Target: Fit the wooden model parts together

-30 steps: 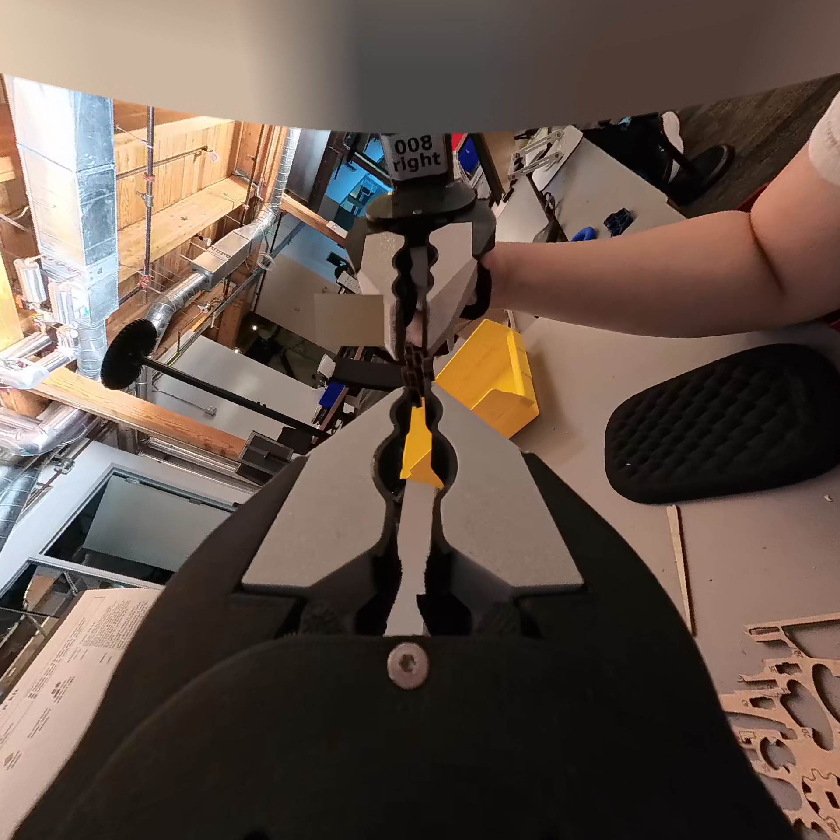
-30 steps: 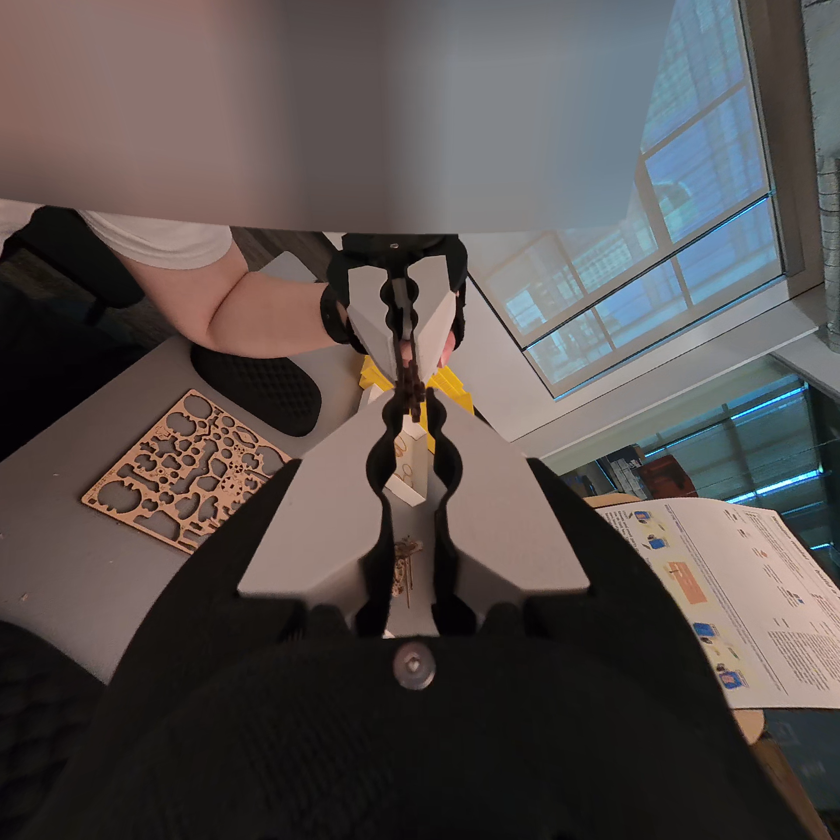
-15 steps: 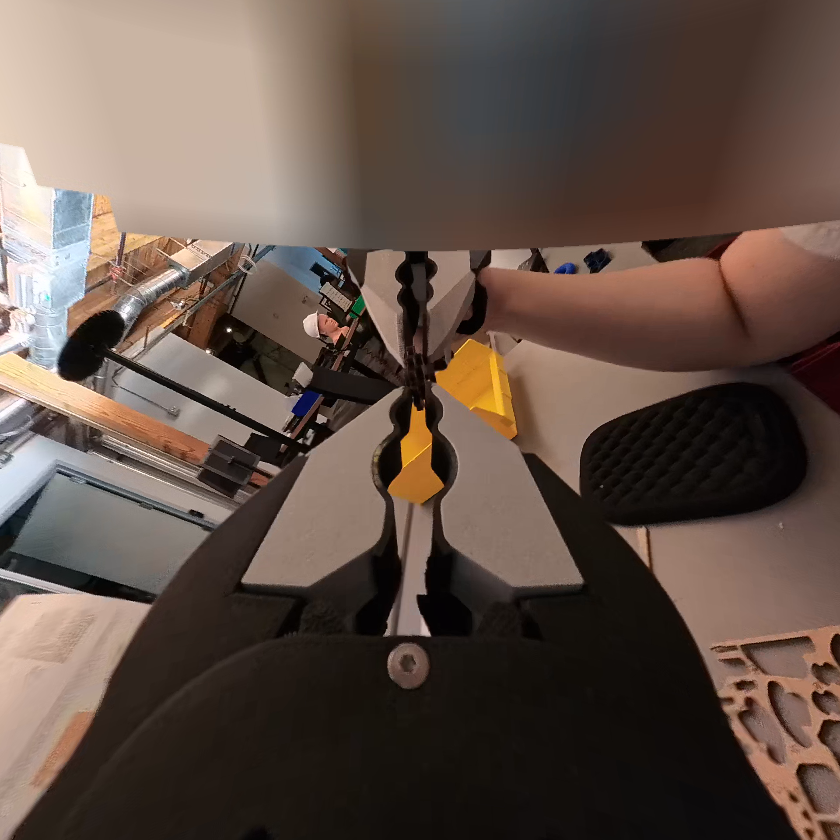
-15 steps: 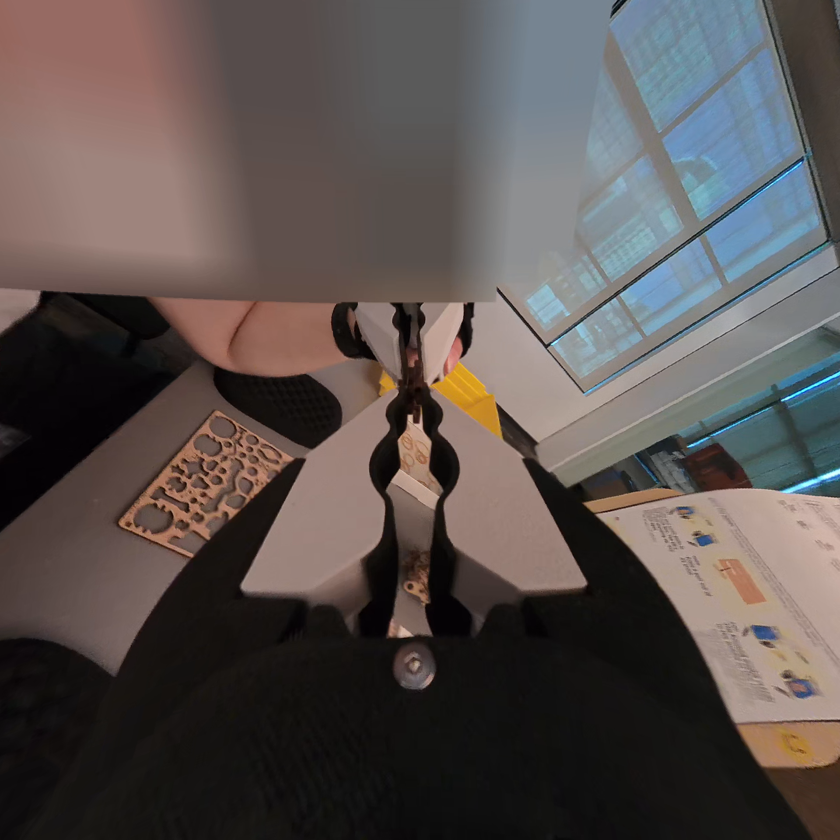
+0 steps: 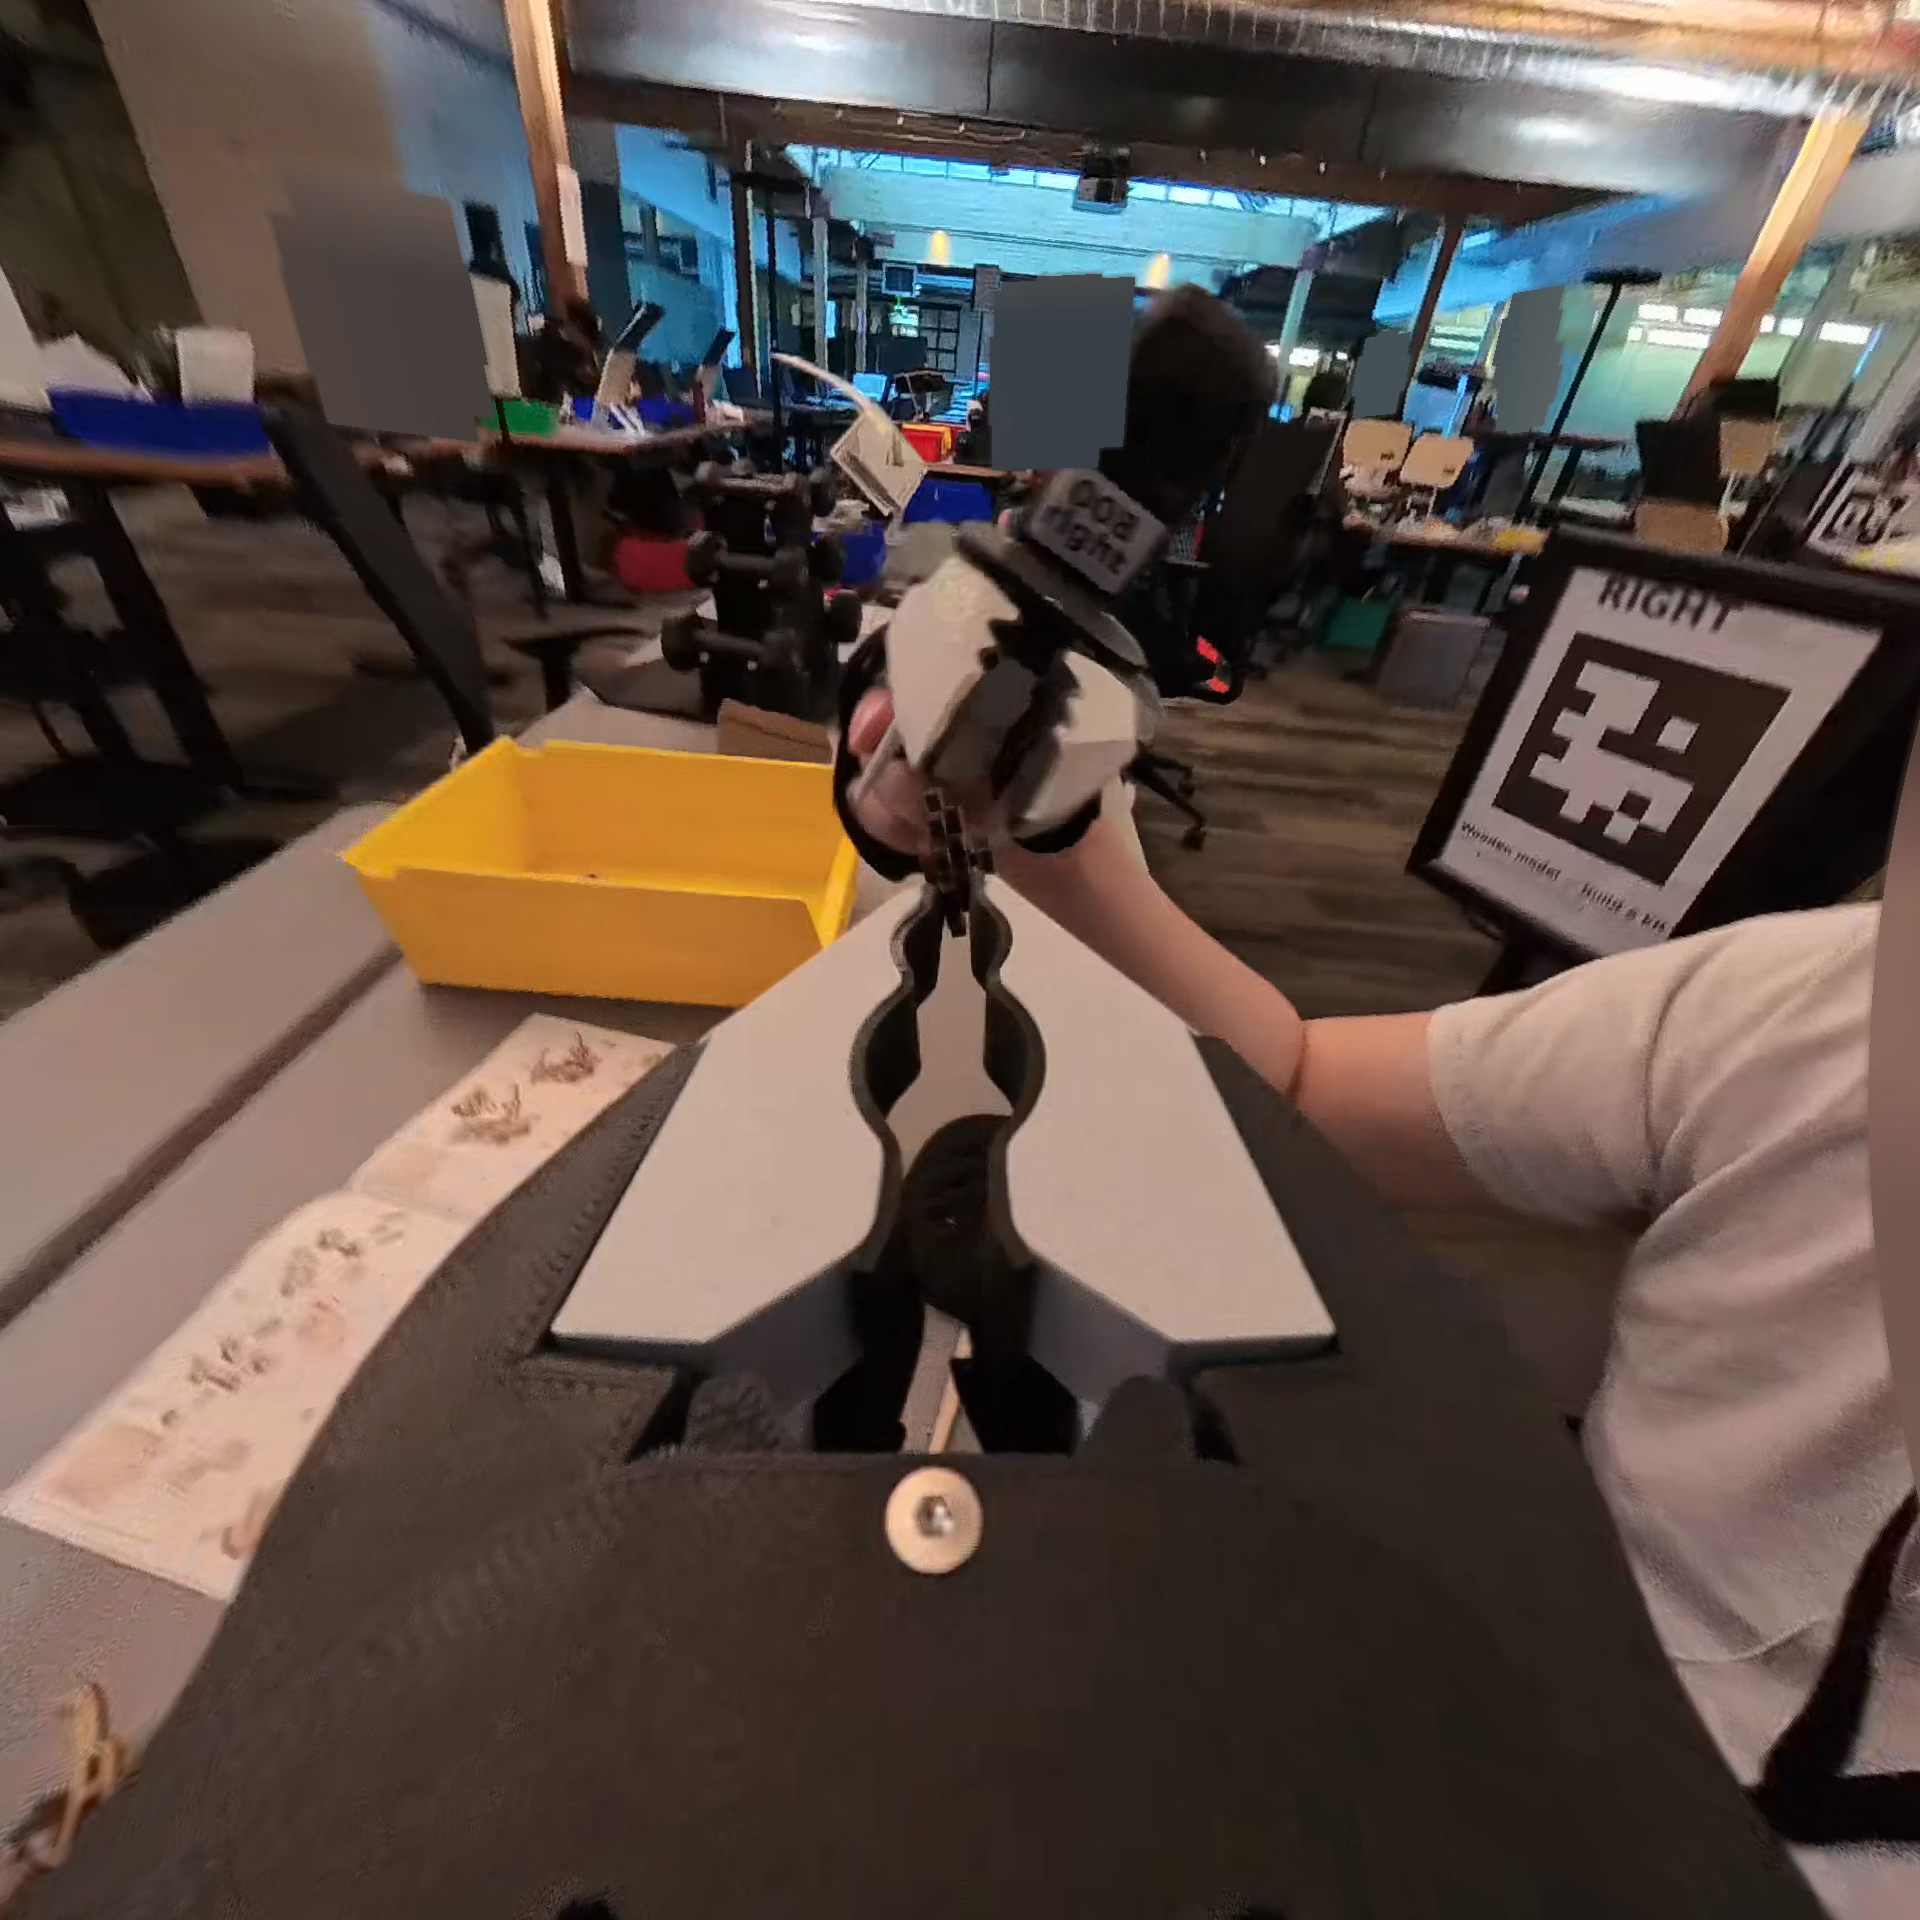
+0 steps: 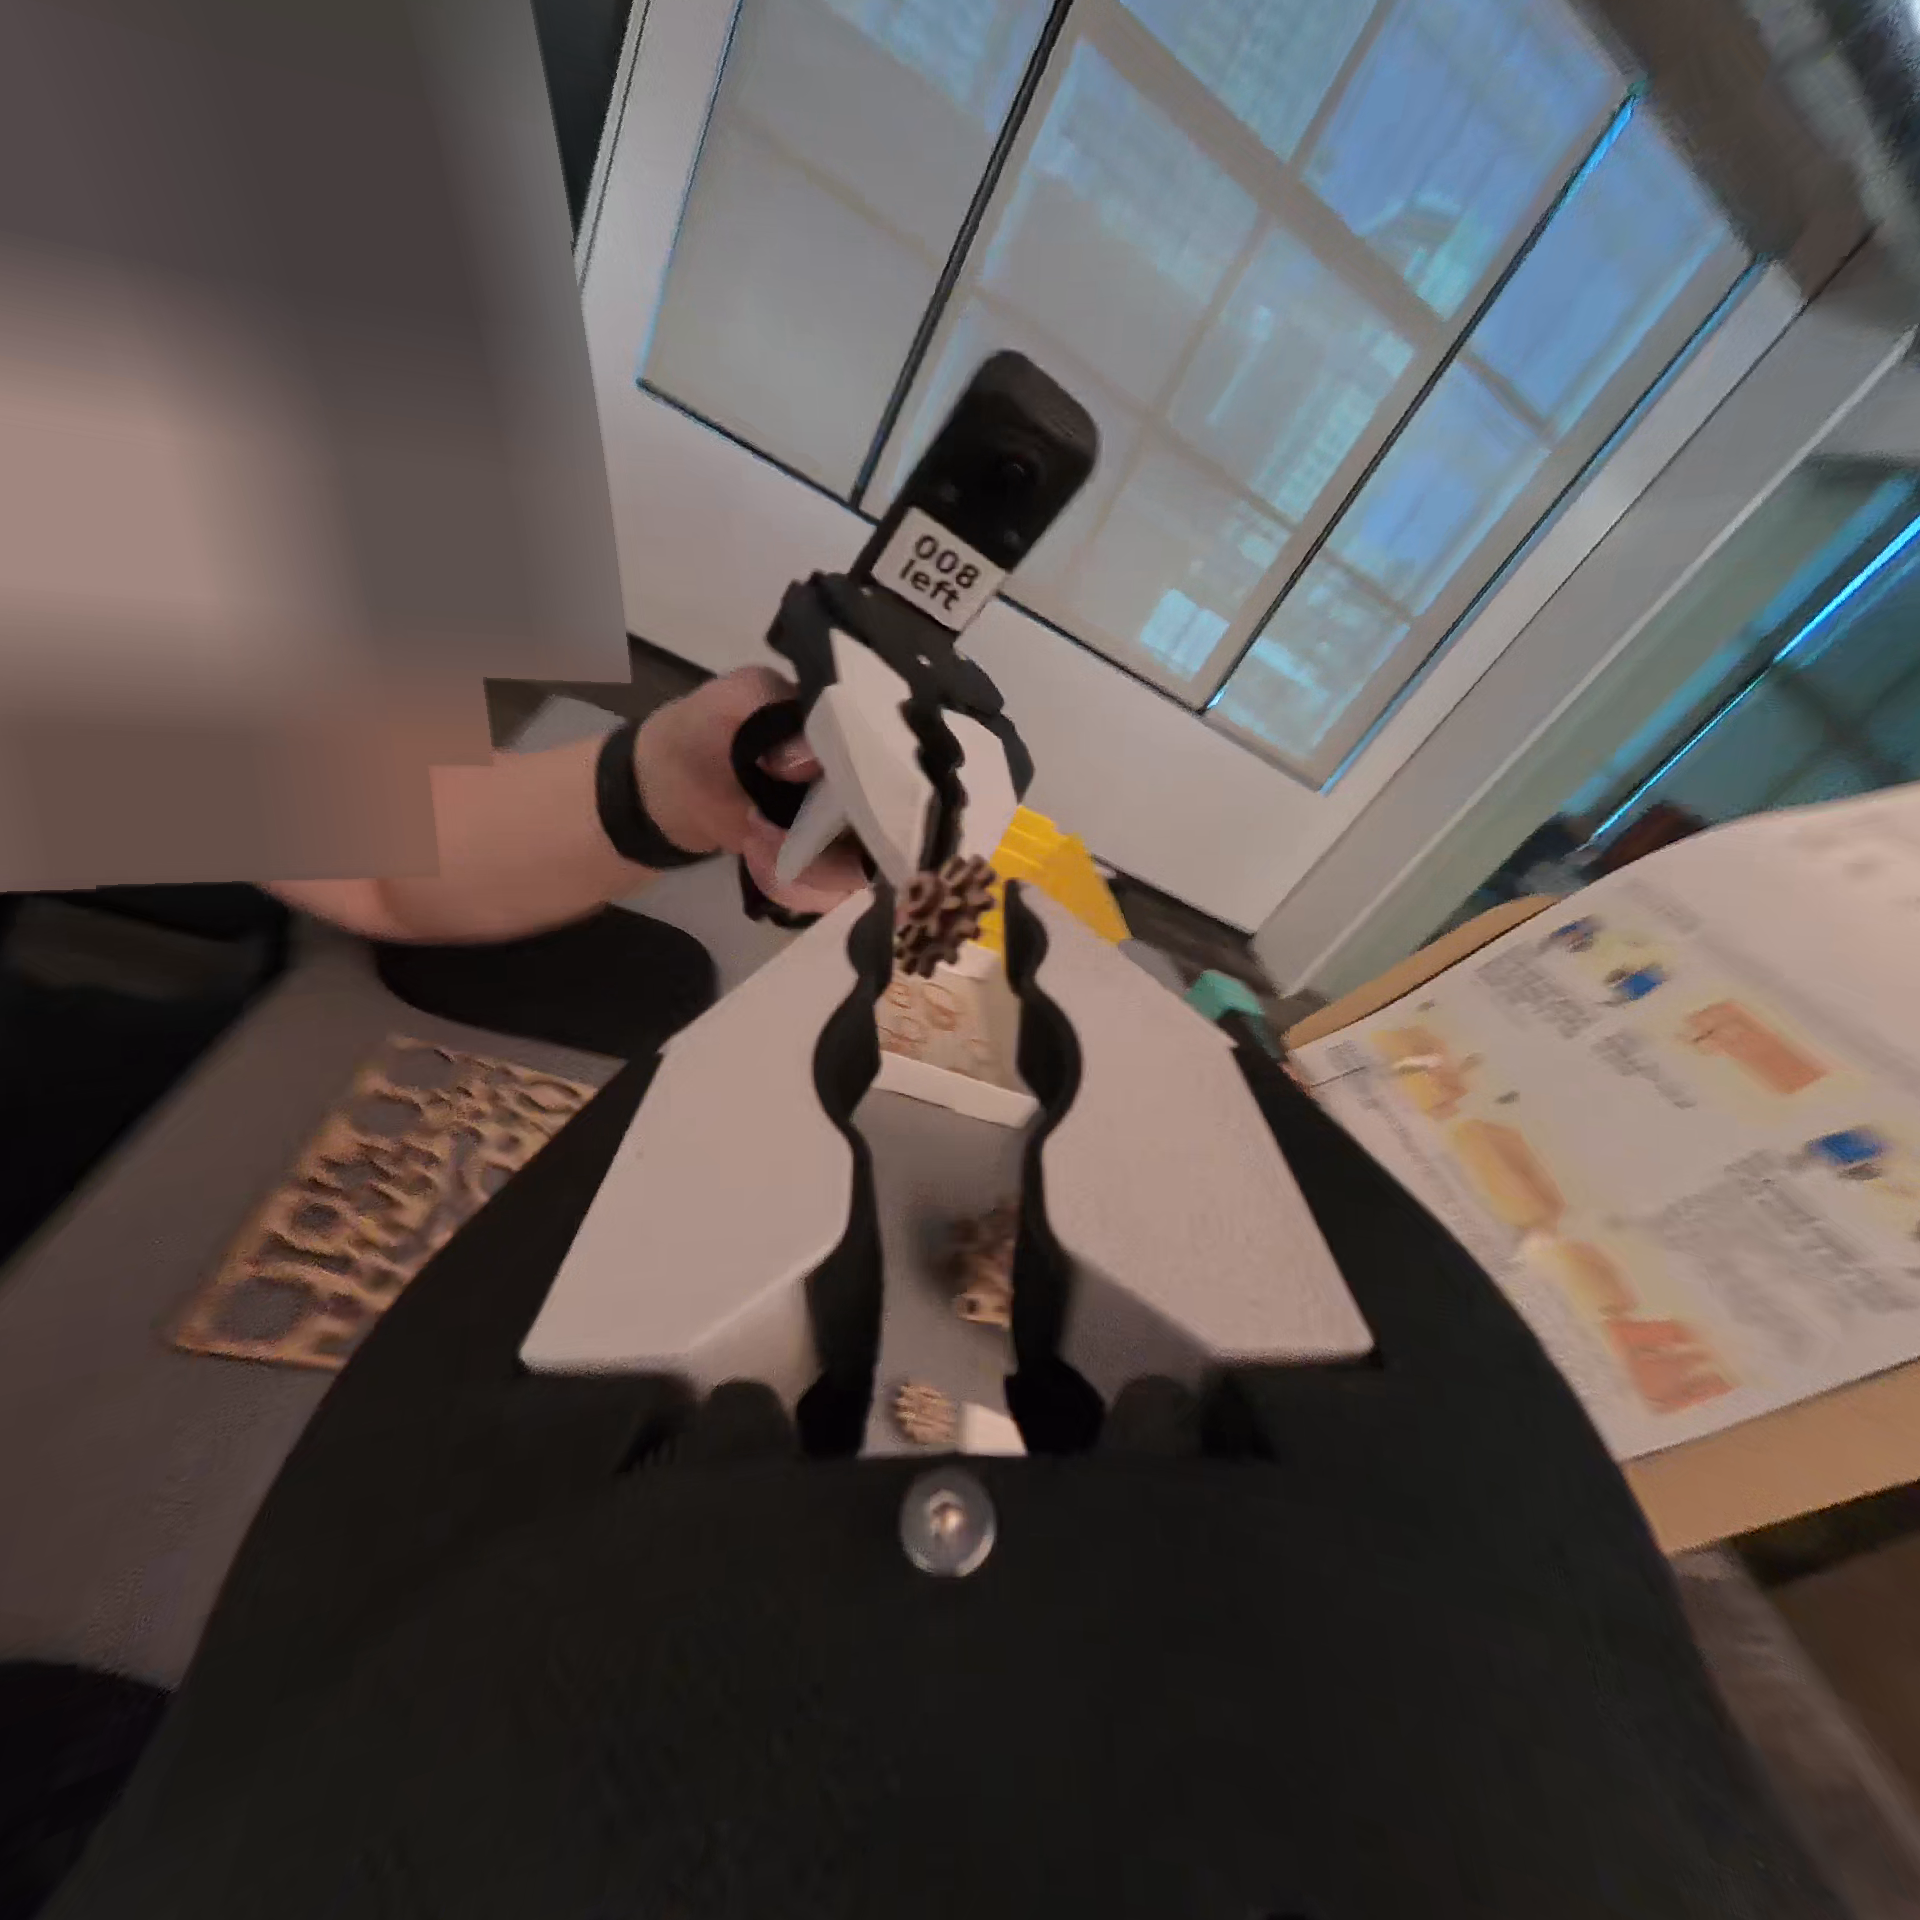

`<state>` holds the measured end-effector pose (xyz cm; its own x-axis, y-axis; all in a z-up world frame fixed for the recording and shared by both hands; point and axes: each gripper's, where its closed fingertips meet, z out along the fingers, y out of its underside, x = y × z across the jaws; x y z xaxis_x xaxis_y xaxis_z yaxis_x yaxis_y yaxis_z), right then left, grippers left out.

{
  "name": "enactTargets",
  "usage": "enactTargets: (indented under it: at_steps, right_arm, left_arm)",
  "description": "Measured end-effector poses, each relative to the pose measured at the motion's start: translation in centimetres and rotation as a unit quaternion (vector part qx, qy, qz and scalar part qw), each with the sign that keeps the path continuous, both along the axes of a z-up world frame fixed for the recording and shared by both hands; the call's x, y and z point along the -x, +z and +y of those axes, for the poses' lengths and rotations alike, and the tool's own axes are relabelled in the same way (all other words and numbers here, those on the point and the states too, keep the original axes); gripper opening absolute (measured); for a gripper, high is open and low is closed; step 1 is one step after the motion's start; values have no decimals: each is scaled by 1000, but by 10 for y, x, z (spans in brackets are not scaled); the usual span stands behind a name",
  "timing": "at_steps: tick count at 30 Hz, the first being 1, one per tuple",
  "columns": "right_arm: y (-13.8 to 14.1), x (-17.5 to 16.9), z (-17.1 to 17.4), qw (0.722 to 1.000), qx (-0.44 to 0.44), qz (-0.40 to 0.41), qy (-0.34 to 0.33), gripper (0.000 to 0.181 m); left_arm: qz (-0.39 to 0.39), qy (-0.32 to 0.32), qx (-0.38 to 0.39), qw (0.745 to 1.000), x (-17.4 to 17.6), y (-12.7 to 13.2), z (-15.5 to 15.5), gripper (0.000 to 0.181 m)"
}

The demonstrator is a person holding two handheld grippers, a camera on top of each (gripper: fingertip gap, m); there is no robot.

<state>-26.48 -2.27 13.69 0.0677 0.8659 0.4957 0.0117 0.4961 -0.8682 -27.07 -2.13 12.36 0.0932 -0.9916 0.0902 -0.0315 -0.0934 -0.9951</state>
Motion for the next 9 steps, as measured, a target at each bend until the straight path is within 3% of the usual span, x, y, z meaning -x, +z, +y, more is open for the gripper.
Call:
enactTargets:
  at_steps: [3, 6, 9]
  right_arm:
    - [-8, -5, -2, 987, -155, -12, -42, 28]
    - [-18, -5, 17, 946, -277, -76, -153, 36]
    - [-14, 5, 13, 903, -373, -86, -198, 36]
  left_arm:
    - [-1, -4, 64, 998, 3, -8, 12, 4]
    - [-7, -45, 146, 988, 8, -10, 12, 3]
    - [-25, -84, 215, 973, 16, -8, 12, 3]
